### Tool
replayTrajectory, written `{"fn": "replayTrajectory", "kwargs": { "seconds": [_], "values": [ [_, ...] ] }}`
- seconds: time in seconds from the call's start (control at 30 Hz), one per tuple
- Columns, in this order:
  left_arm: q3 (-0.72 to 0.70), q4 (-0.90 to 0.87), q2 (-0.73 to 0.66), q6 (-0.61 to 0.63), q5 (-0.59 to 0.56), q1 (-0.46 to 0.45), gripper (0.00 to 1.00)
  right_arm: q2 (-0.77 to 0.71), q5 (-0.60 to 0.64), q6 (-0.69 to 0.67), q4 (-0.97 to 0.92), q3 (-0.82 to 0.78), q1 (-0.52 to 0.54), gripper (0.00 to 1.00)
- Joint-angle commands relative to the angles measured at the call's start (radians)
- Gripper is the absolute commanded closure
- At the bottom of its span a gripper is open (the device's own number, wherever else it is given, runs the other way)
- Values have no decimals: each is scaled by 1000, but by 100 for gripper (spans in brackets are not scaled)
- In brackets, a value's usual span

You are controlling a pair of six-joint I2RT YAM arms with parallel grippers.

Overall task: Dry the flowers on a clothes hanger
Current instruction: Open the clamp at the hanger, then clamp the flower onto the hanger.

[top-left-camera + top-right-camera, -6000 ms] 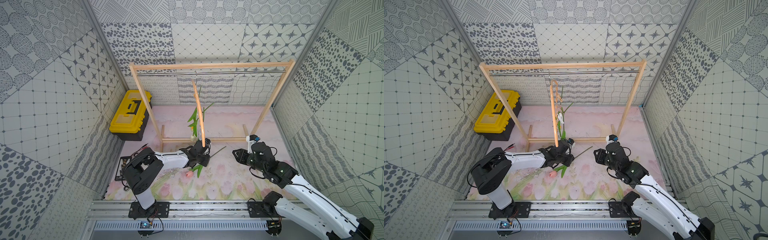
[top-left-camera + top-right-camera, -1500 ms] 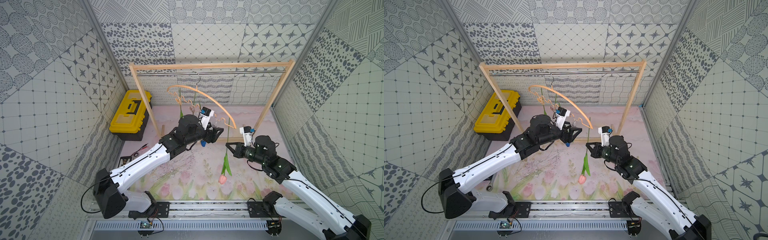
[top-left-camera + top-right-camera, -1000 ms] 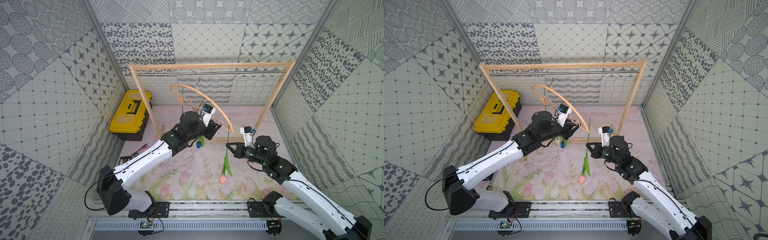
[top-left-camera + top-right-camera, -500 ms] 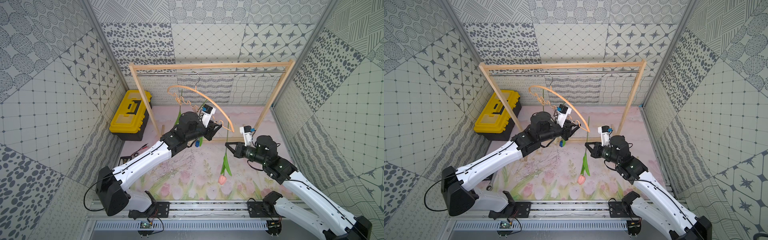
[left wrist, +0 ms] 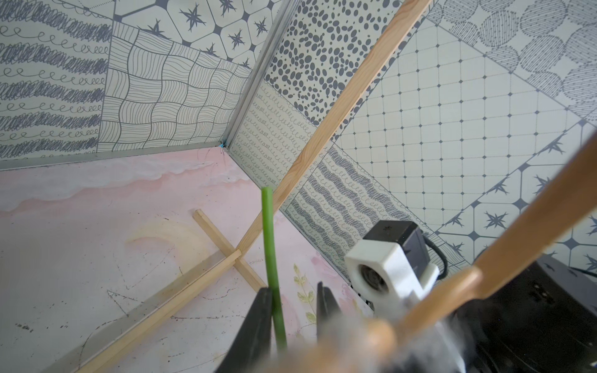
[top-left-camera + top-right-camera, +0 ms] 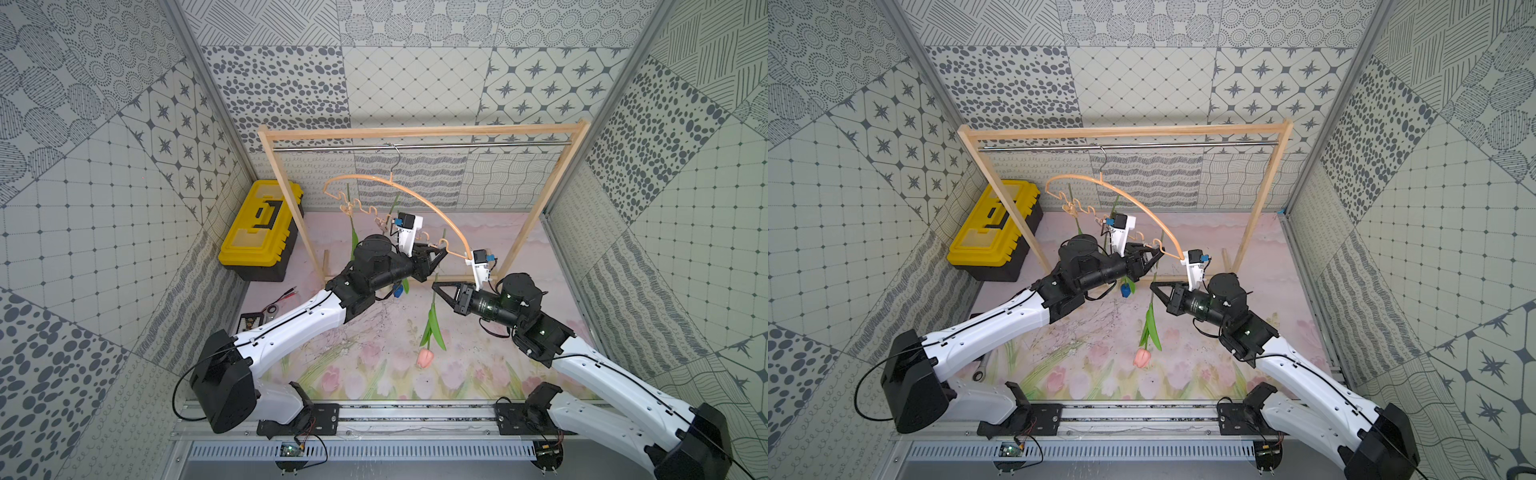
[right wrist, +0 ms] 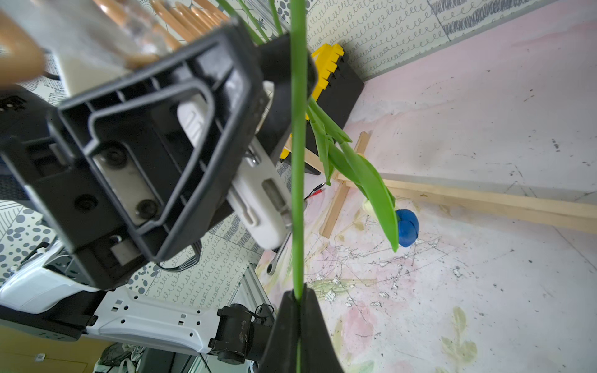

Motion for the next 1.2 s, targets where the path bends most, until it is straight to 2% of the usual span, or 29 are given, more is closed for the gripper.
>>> {"fn": "replayTrajectory", "kwargs": {
  "seconds": [0.0,1.1,1.17],
  "values": [
    [-23,159,-13,-124,5,4,97,5,17,8,103,9,9,100],
    [-74,221,-6,-134,33,4,100,8,44,1,136,49,20,100],
    [-79,216,-11,-132,30,4,90,8,43,2,136,47,20,100]
  ]
}}
